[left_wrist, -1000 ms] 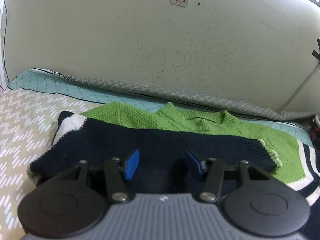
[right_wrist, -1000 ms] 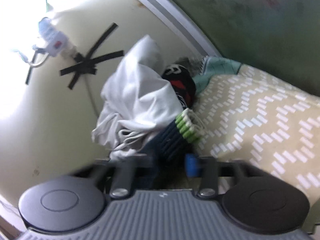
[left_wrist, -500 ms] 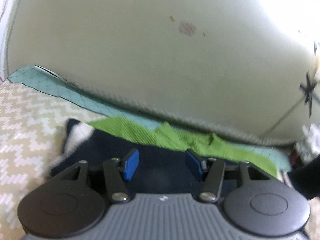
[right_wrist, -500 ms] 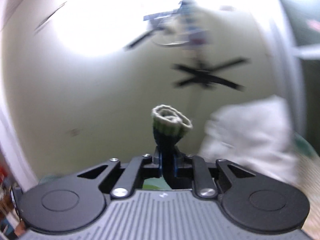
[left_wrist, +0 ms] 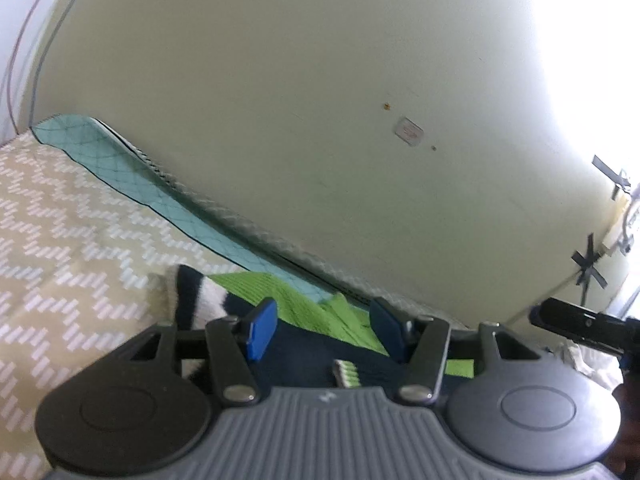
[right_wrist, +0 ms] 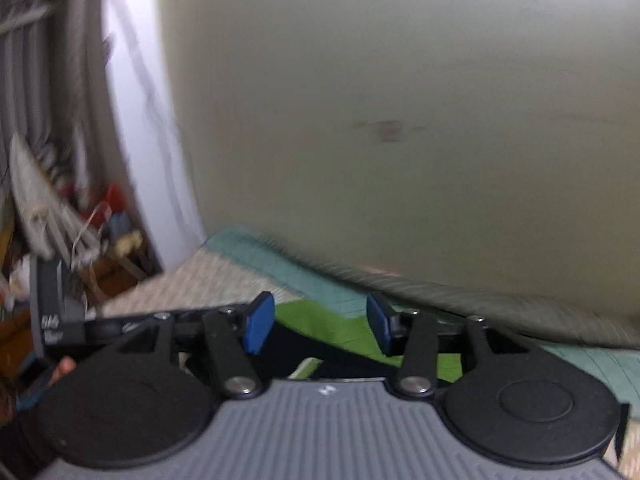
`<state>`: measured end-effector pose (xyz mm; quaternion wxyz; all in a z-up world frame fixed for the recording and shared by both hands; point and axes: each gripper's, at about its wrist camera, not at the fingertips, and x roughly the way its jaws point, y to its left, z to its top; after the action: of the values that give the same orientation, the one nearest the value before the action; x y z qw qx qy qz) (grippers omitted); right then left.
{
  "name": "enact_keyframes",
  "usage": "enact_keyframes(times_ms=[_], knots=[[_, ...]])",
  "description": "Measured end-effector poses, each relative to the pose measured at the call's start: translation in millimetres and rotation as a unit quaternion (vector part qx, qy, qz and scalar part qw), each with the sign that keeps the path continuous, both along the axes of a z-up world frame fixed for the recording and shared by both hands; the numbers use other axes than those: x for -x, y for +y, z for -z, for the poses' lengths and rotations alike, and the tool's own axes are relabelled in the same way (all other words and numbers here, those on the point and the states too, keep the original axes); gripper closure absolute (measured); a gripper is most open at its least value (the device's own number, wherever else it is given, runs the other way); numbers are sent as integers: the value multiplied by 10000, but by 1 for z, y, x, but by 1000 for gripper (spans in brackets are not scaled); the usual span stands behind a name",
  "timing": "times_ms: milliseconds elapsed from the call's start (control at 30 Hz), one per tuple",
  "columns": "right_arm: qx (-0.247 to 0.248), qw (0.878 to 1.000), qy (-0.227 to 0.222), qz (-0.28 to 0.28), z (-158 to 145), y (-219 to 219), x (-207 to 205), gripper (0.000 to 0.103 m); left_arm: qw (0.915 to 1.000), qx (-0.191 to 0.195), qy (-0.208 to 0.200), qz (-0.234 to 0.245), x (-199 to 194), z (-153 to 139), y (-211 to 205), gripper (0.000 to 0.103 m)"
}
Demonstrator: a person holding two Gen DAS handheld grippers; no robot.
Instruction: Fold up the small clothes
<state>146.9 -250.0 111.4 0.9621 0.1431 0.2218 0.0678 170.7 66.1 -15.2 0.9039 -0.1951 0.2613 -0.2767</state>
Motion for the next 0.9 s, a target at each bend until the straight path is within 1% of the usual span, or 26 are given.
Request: enact_keyframes(times_ms=[133, 167, 200, 233, 267, 300, 367, 433, 467, 500, 567, 600, 633, 667, 700, 767, 800, 867, 900], knots=[[-80, 9962, 121, 864, 12, -59, 47, 61, 9987, -453, 121, 197, 2, 0, -20, 53], [-81, 9943, 192, 1050, 18, -73, 60, 59, 9978, -571, 187, 279, 2, -1, -26, 53], [-99, 9925, 269, 1185, 24, -82, 69, 54, 9965, -680, 283, 392, 2, -1, -36, 53], [-135, 9909, 348, 1293, 31, -90, 80, 52, 9950, -750, 386, 527, 1, -2, -43, 54], [-188, 9897, 406, 1363, 37, -97, 89, 45, 9925, -856, 535, 684, 0, -1, -54, 56], [-256, 9883, 439, 1437, 43, -105, 96, 41, 9900, -989, 646, 765, 0, -1, -63, 56], [-423, 9876, 403, 1460, 52, -113, 109, 41, 9850, -1275, 812, 828, 1, 1, -78, 57], [-593, 9873, 429, 1411, 62, -109, 116, 41, 9807, -1530, 947, 760, 0, 6, -89, 59], [-625, 9879, 439, 1347, 65, -106, 120, 41, 9806, -1570, 939, 699, 0, 7, -91, 61], [-606, 9894, 433, 1250, 69, -101, 125, 41, 9808, -1582, 936, 658, -1, 6, -92, 77], [-366, 9931, 458, 1021, 75, -92, 125, 41, 9808, -1504, 1057, 643, -4, 4, -94, 89], [-110, 9943, 494, 935, 78, -84, 123, 43, 9819, -1423, 1077, 628, -6, 2, -94, 91], [184, 9939, 559, 937, 82, -80, 121, 51, 9831, -1387, 1030, 603, -6, -3, -95, 91], [422, 9928, 652, 908, 82, -77, 116, 83, 9846, -1393, 895, 553, -4, -11, -96, 92], [578, 9919, 733, 862, 82, -75, 109, 98, 9864, -1388, 716, 517, -1, -20, -95, 92], [778, 9912, 718, 800, 78, -72, 110, 101, 9902, -1242, 421, 481, 6, -38, -90, 92], [912, 9916, 635, 665, 73, -69, 117, 101, 9910, -1231, 318, 411, 7, -43, -89, 92], [1398, 9871, 645, 443, 69, -58, 129, 101, 9906, -1310, 204, 350, 8, -46, -85, 92], [1744, 9811, 780, 295, 71, -51, 131, 101, 9891, -1414, 269, 327, 5, -41, -85, 92]])
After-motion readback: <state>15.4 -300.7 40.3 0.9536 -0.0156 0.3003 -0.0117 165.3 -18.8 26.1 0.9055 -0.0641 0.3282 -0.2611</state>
